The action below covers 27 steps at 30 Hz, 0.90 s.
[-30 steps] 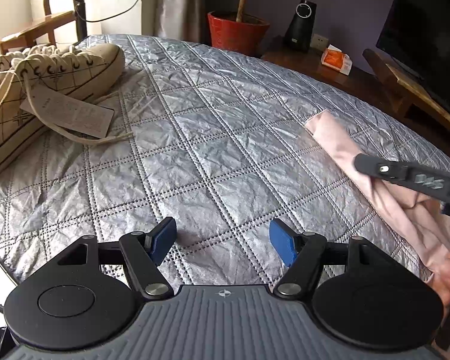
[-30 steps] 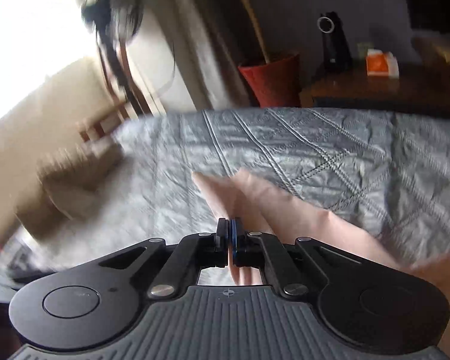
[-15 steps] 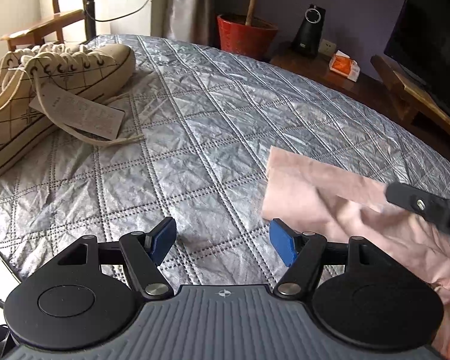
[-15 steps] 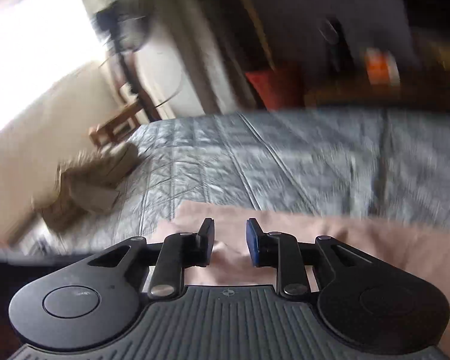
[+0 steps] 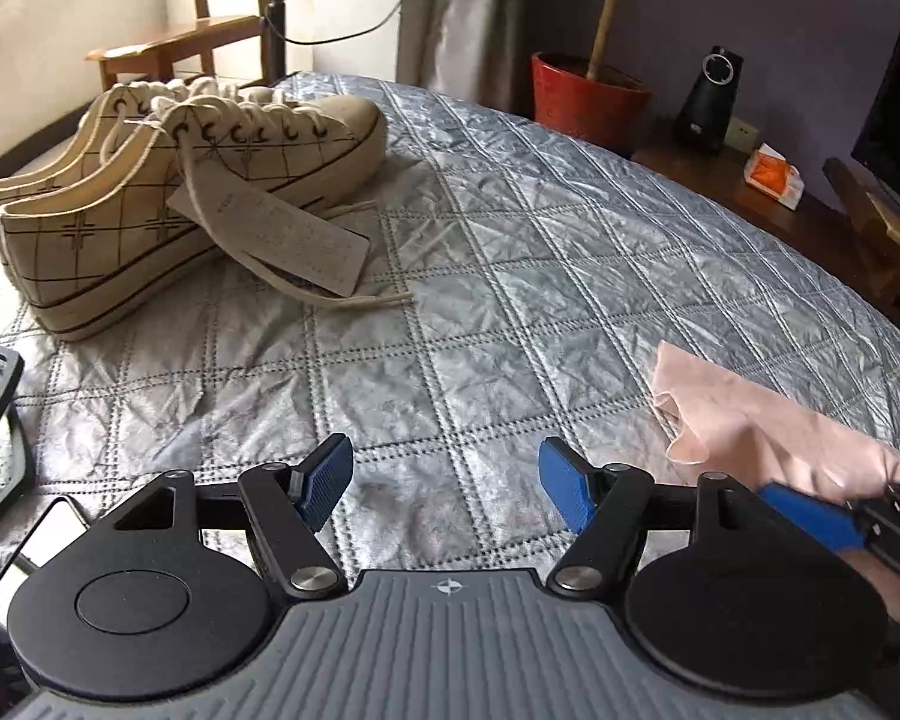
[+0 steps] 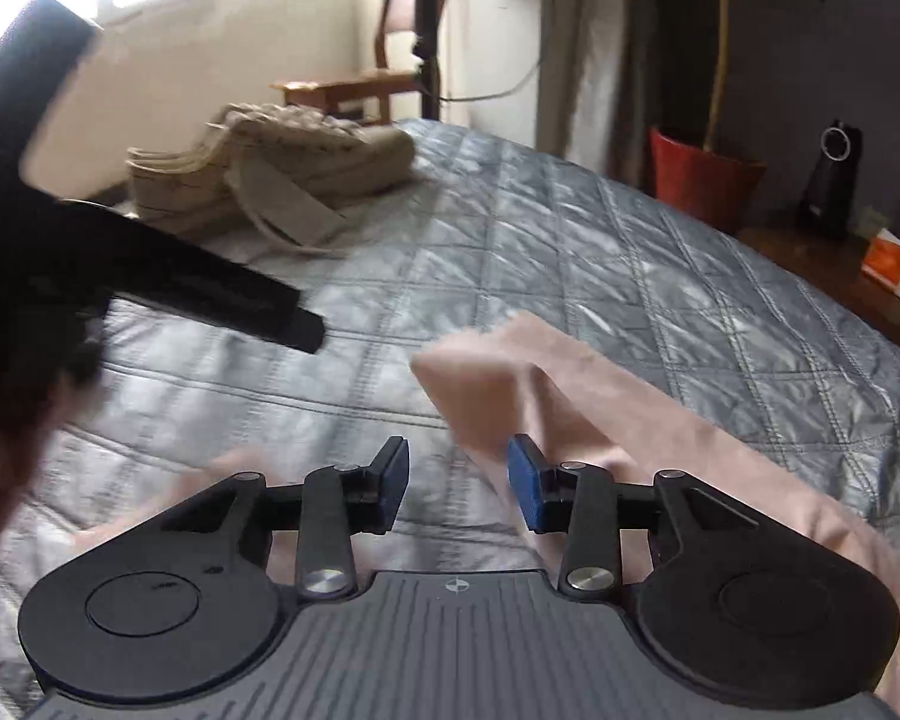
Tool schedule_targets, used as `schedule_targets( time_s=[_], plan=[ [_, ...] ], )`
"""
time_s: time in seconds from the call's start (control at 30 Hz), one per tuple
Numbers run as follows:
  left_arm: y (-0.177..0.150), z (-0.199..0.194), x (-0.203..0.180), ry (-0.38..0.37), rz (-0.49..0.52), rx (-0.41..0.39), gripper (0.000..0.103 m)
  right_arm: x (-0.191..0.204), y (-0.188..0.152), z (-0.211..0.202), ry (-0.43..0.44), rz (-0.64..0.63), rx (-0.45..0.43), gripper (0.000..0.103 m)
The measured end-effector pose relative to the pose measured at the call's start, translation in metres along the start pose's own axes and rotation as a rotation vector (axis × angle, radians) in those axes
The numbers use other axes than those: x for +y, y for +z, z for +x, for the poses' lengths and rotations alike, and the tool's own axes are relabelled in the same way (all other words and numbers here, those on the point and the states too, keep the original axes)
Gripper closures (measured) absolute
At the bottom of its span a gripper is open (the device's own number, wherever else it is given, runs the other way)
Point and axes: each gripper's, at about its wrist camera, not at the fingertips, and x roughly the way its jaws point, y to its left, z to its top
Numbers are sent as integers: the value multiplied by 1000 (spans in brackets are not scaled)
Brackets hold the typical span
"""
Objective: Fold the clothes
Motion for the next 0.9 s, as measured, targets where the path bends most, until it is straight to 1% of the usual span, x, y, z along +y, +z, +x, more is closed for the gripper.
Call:
schedule_targets(
  time_s=[0.1, 0.17, 0.23, 0.3, 0.33, 0.4, 0.47, 0.5, 0.6, 0.7, 0.8, 0.9],
  plan=[
    [-1, 0, 0, -7, 0, 4, 28, -1, 0, 7, -32, -12, 3, 59],
    [-1, 1, 0, -11, 1, 8, 28, -5, 2, 9, -35, 41, 5, 60],
    [-1, 1, 0, -14, 0, 9, 28, -13, 2, 12, -30, 127, 1, 68],
    [-1, 1, -1, -17, 3, 10, 28, -21, 0, 10, -40, 174, 1, 87],
    [-1, 1, -2, -19, 7, 11, 28, -24, -1, 10, -45, 192, 2, 91],
    [-2, 2, -3, -21, 12, 13, 28, -30, -2, 10, -46, 235, 2, 95],
    [-2, 3, -4, -23, 14, 15, 28, -35, -4, 11, -46, 265, -5, 97],
    [-2, 3, -4, -23, 14, 15, 28, -40, -6, 9, -30, 311, -18, 99],
    [-1, 3, -3, -20, 13, 12, 28, -59, -15, 3, 25, 467, -70, 100],
    [-1, 4, -3, -21, 12, 12, 28, -68, -20, -9, 84, 575, -138, 100],
    [-1, 3, -4, -20, 14, 10, 28, -71, -20, -24, 139, 629, -213, 100],
    [-1, 3, -4, -14, 16, 5, 28, -61, -10, -40, 174, 599, -254, 99]
  ],
)
